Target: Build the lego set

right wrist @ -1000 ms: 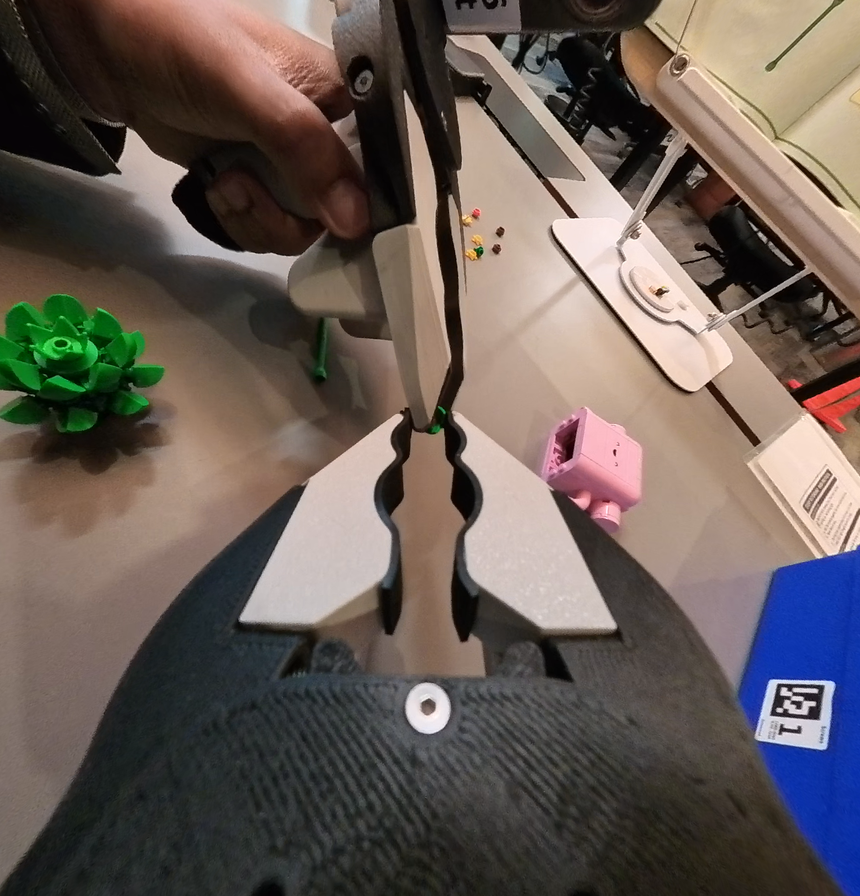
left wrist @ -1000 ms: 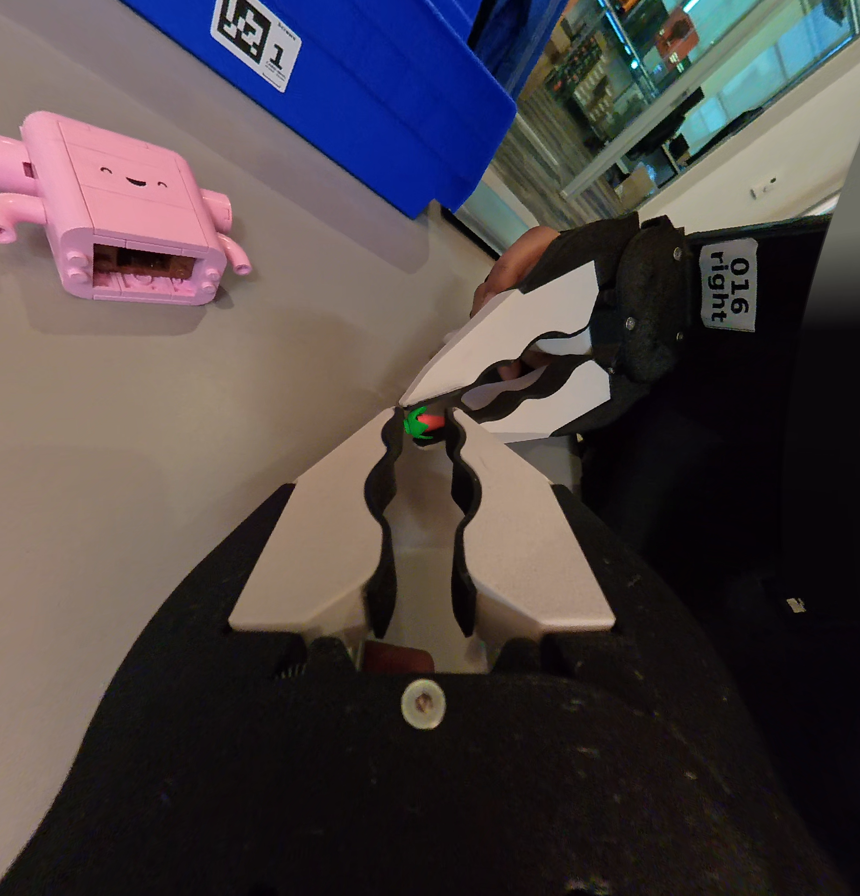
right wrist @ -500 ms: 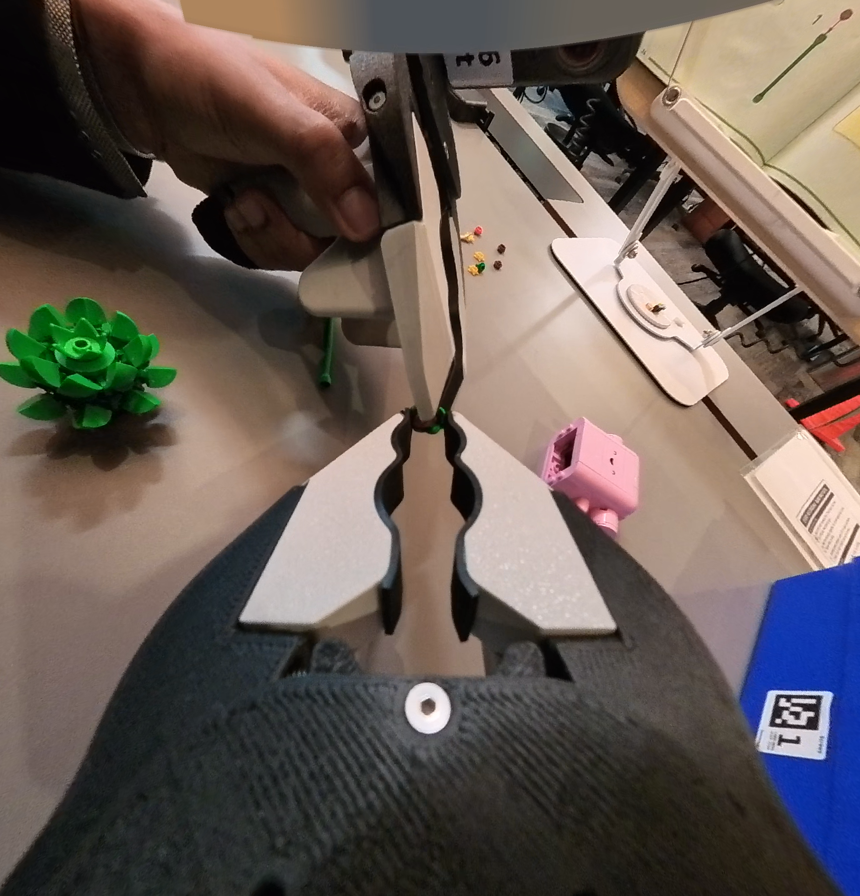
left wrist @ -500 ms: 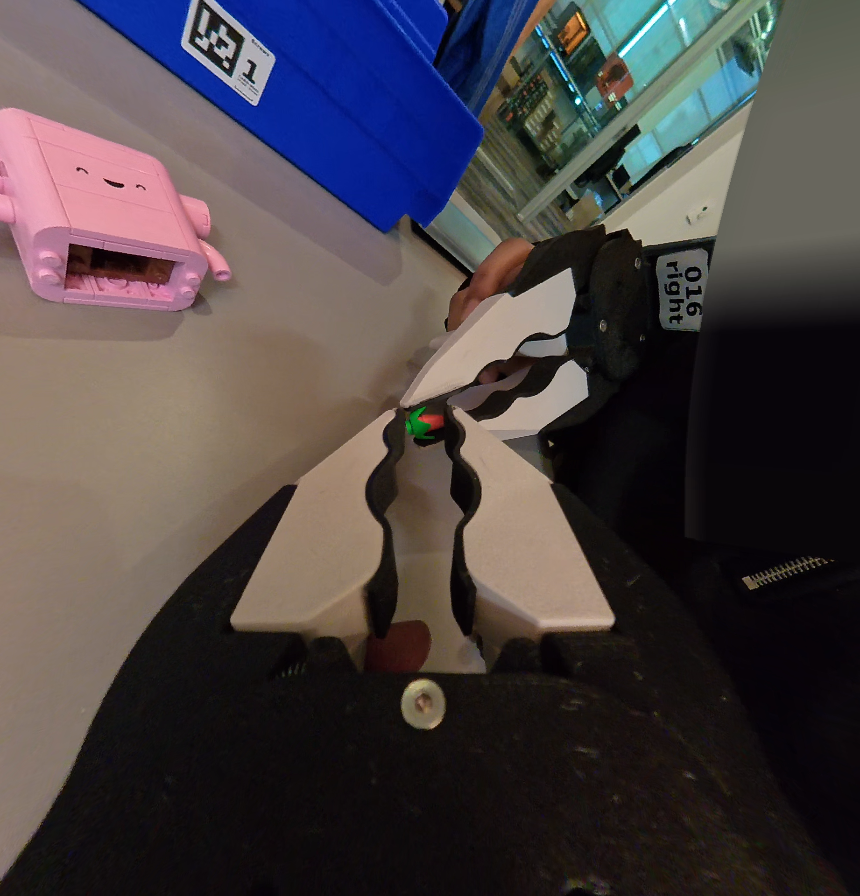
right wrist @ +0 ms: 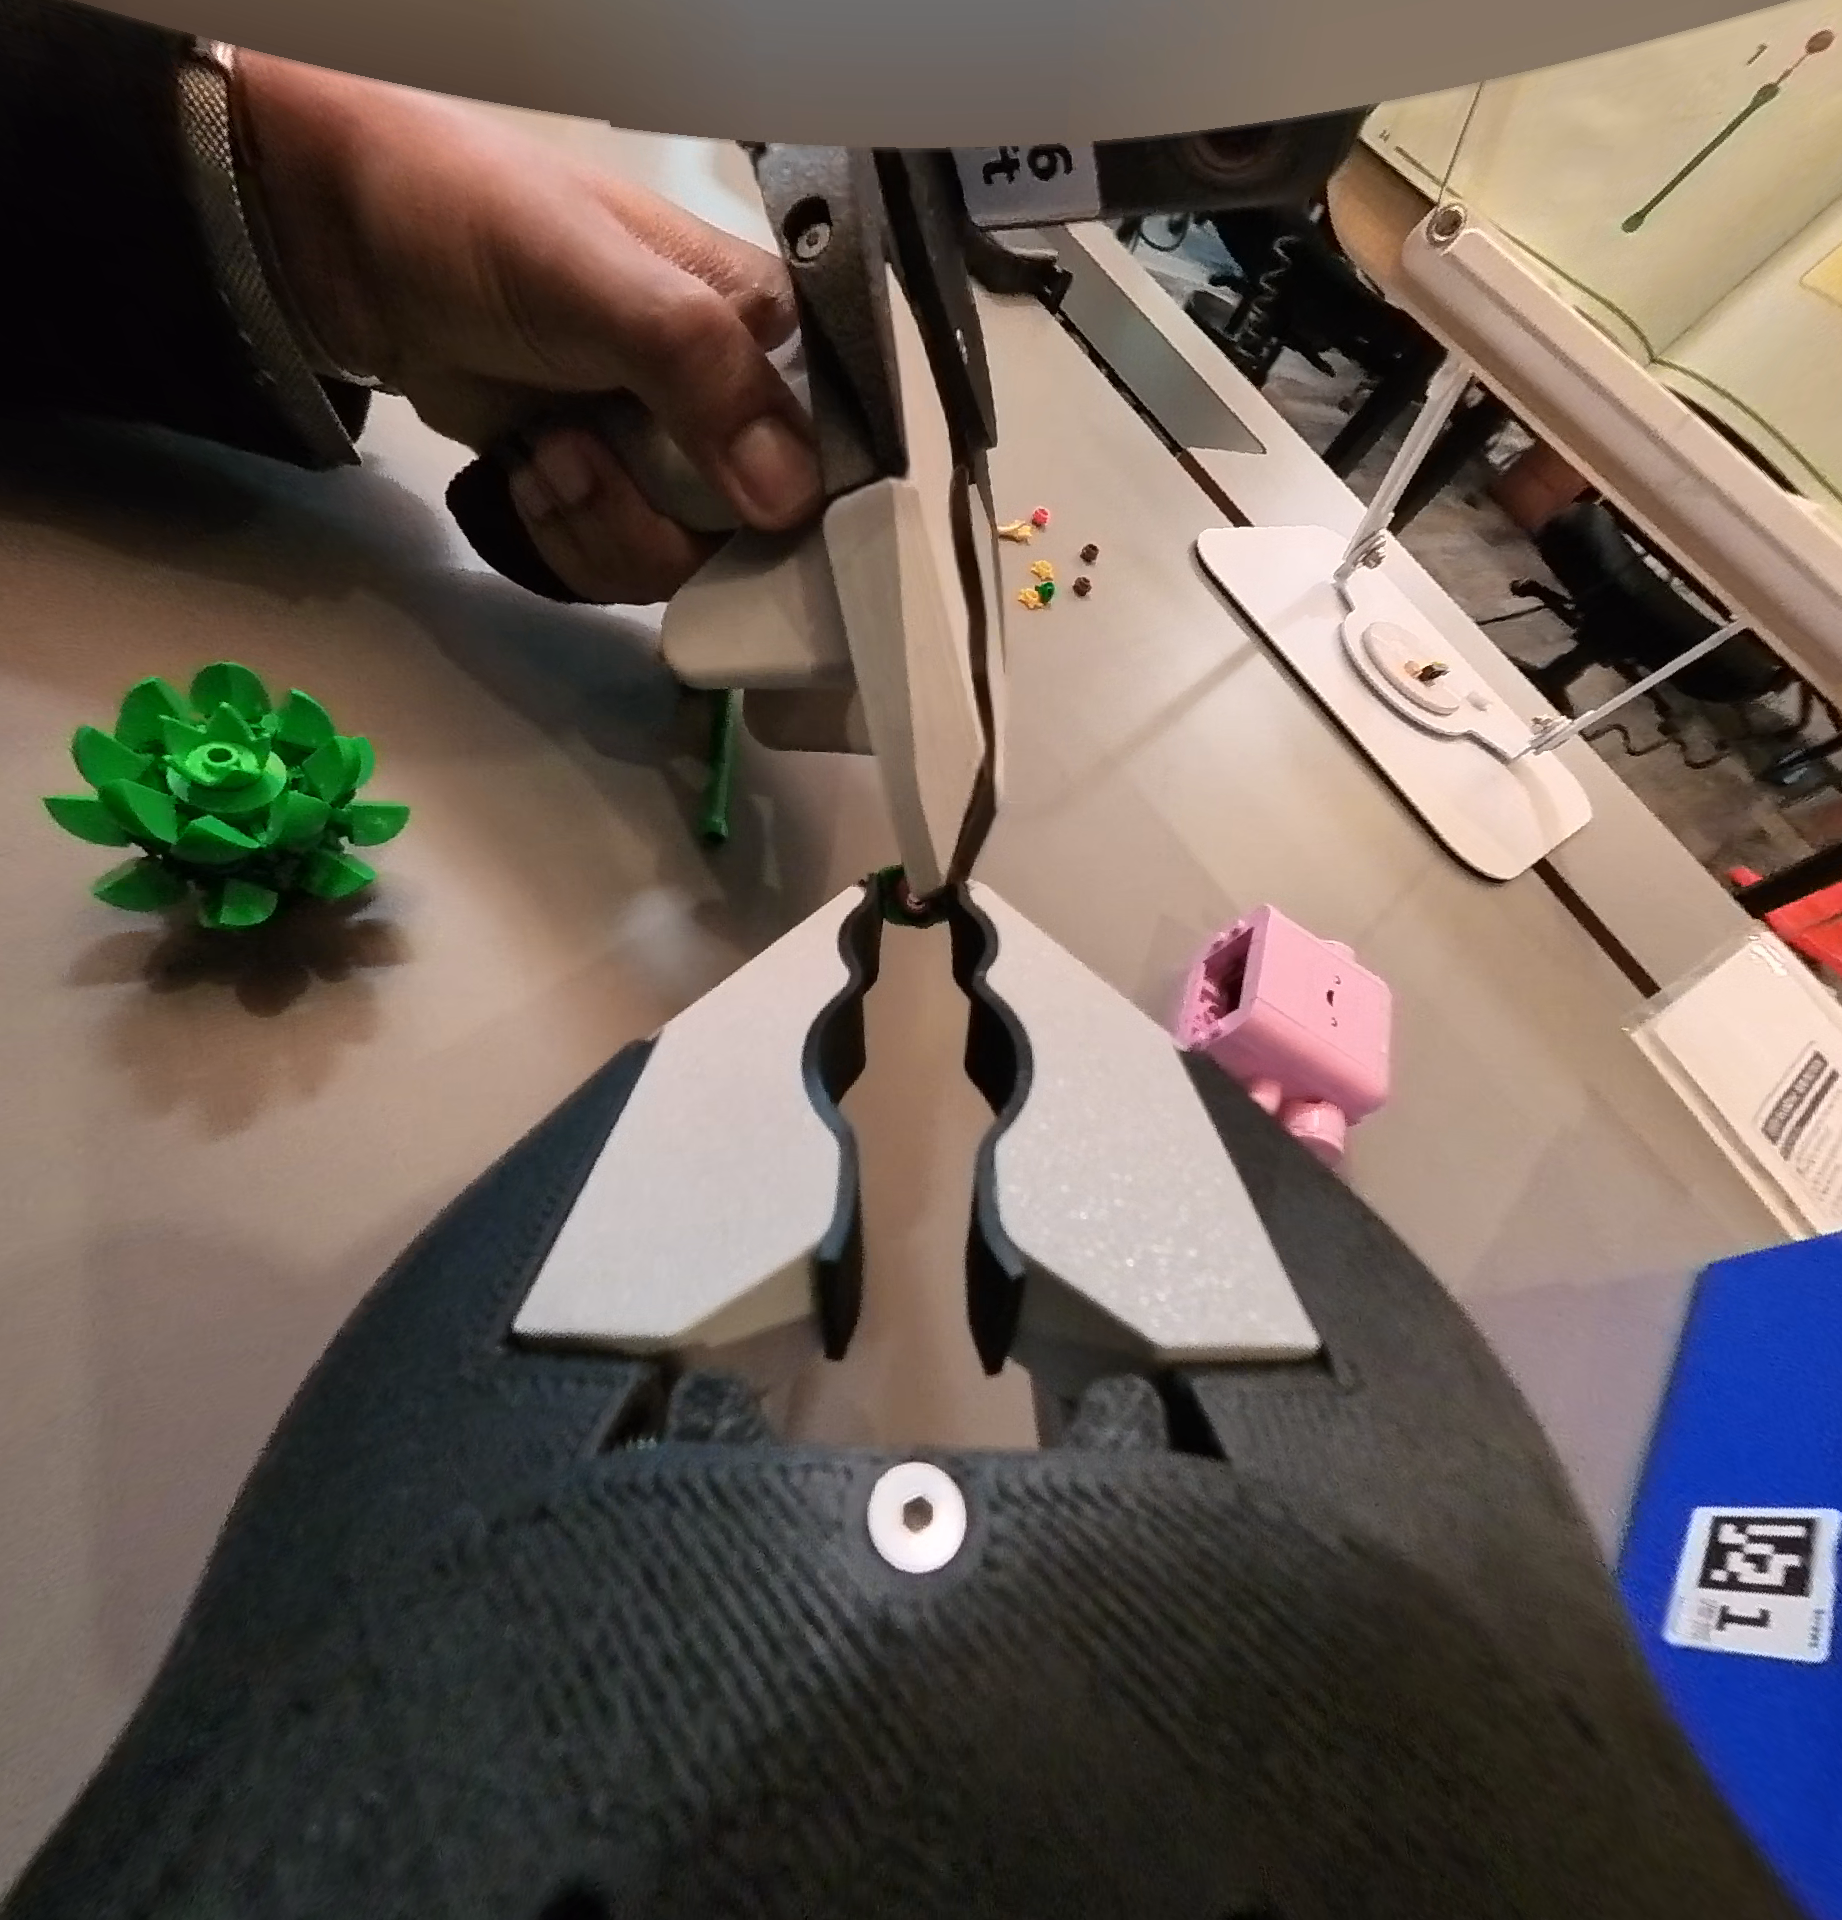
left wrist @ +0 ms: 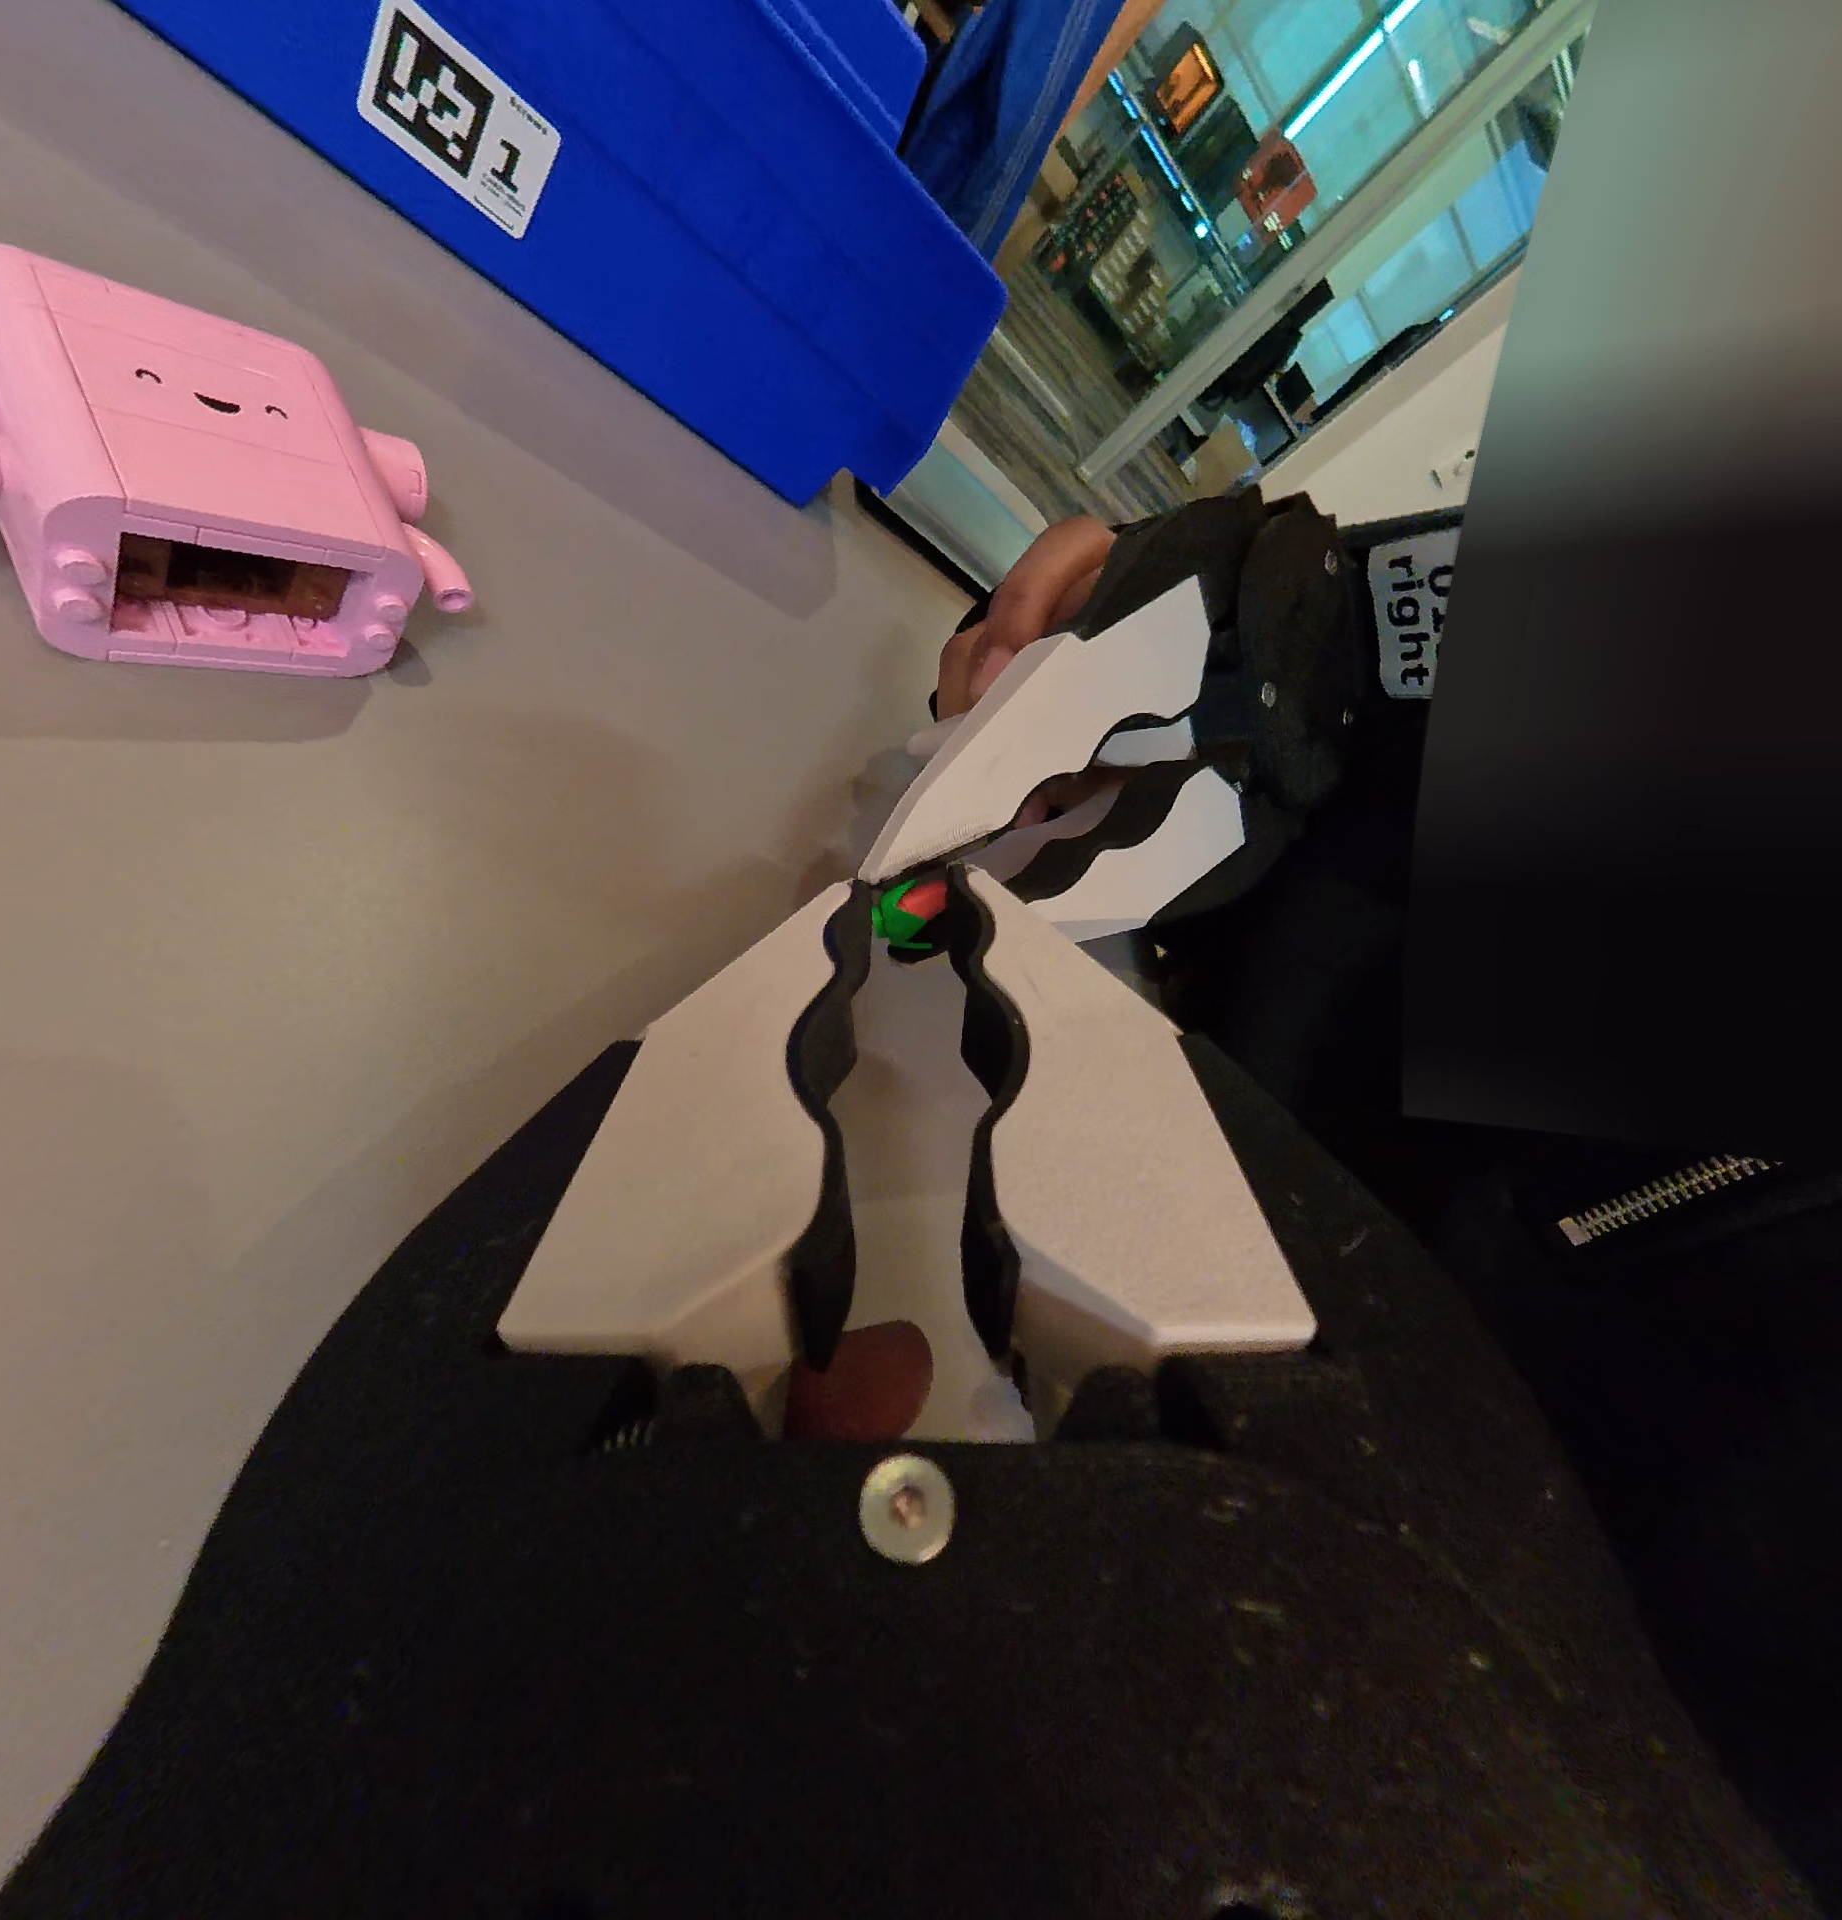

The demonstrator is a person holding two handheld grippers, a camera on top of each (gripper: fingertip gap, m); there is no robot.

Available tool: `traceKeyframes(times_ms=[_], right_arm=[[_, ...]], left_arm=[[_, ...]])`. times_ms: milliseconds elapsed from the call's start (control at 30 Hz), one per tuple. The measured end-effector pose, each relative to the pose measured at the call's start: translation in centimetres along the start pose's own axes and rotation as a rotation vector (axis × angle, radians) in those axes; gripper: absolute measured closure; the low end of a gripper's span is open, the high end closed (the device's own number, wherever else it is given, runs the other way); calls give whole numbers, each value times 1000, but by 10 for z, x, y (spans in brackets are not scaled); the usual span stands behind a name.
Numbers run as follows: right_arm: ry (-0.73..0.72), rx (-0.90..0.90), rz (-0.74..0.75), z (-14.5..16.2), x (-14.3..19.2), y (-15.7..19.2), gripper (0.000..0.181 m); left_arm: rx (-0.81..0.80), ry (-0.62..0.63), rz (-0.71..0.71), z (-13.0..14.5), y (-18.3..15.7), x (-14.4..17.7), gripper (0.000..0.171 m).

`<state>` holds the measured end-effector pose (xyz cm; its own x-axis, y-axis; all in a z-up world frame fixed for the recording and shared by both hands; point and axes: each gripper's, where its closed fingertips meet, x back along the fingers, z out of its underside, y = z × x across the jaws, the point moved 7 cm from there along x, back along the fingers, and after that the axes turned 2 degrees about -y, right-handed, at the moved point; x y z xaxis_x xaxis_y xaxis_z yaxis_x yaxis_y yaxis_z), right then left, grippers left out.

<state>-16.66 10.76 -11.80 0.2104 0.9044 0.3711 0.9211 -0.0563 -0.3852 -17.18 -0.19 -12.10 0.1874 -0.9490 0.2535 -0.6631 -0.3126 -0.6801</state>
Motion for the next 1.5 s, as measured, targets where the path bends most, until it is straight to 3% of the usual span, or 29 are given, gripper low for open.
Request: traceKeyframes(times_ms=[1067, 1200, 1267, 1500], right_arm=[[-67, -42, -16, -3, 7, -4, 170], [-63, -53, -35, -3, 8, -3, 170], [-51, -42, -13, -1, 8, -4, 170], [-95, -116, -1, 0, 13, -13, 170]], left_arm=[[-38, -46, 70, -1, -5, 2, 158], [-53, -52, 67, -1, -5, 4, 161], [-61, -94, 65, -4, -6, 8, 171], [-50, -55, 91, -1, -7, 5, 161]])
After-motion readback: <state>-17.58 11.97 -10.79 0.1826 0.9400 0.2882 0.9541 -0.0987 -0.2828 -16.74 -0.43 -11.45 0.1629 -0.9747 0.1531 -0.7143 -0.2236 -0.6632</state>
